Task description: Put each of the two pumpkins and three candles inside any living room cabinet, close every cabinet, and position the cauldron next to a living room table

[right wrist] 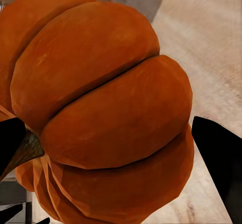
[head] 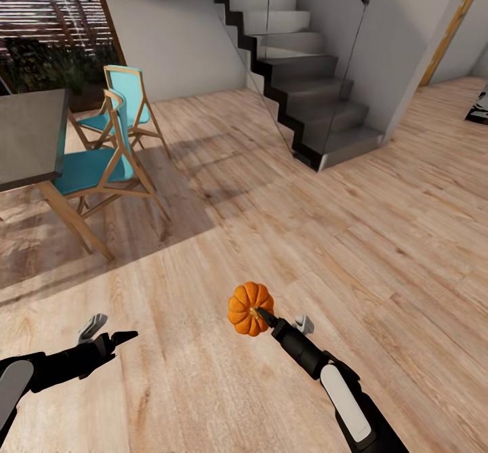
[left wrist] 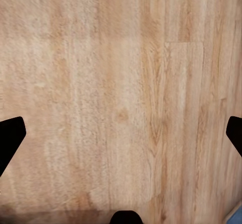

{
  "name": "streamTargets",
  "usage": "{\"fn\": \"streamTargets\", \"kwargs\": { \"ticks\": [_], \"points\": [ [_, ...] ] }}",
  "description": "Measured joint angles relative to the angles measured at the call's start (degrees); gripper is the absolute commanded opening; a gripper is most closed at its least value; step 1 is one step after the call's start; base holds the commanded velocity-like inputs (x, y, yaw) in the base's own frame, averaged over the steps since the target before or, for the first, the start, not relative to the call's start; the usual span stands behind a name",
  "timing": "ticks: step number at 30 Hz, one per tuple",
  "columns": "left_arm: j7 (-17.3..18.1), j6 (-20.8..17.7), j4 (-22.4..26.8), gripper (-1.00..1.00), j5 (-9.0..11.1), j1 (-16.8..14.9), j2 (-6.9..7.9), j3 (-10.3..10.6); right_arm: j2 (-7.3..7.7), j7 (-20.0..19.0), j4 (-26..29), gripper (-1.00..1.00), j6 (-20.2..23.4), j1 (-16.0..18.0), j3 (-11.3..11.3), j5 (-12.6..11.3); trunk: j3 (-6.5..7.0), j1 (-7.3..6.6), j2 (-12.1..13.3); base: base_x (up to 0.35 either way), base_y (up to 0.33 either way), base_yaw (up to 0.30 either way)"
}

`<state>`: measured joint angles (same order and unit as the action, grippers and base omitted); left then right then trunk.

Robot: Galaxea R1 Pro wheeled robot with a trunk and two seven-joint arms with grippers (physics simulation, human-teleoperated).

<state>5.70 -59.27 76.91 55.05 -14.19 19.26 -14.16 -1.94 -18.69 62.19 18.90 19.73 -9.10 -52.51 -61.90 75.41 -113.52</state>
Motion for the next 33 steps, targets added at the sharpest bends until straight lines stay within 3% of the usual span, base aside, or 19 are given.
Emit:
{"fn": "streamTargets", "kwargs": {
  "ticks": [11, 16, 27, 33],
  "points": [
    [0.03, -0.14, 0.0, 1.0, 0.12, 0.0, 0.05, -0.09, -1.31, 0.07, -0.09, -1.0, -0.09, -0.05, -0.01, 0.17, 0.32, 0.0, 0.0, 0.0, 0.0, 0.267],
    [0.03, -0.15, 0.0, 1.0, 0.21, 0.0, 0.08, -0.09, -1.38, 0.08, -0.07, -1.0, -0.08, -0.05, -0.01, 0.08, 1.16, -0.65, 1.19, 0.0, 0.0, 0.232],
    [0.03, -0.16, 0.0, 1.0, 0.22, 0.0, 0.09, -0.09, -1.39, 0.09, -0.14, -1.0, -0.17, -0.06, -0.03, 0.11, 1.94, -0.66, 1.2, 0.0, 0.0, 0.209],
    [0.03, -0.16, 0.0, 1.0, 0.24, 0.0, 0.09, -0.03, -1.39, 0.03, -0.73, -1.0, -2.88, -0.06, -0.15, 0.17, 2.38, -0.66, 1.2, 0.0, 0.0, 0.207]
  ]
}}
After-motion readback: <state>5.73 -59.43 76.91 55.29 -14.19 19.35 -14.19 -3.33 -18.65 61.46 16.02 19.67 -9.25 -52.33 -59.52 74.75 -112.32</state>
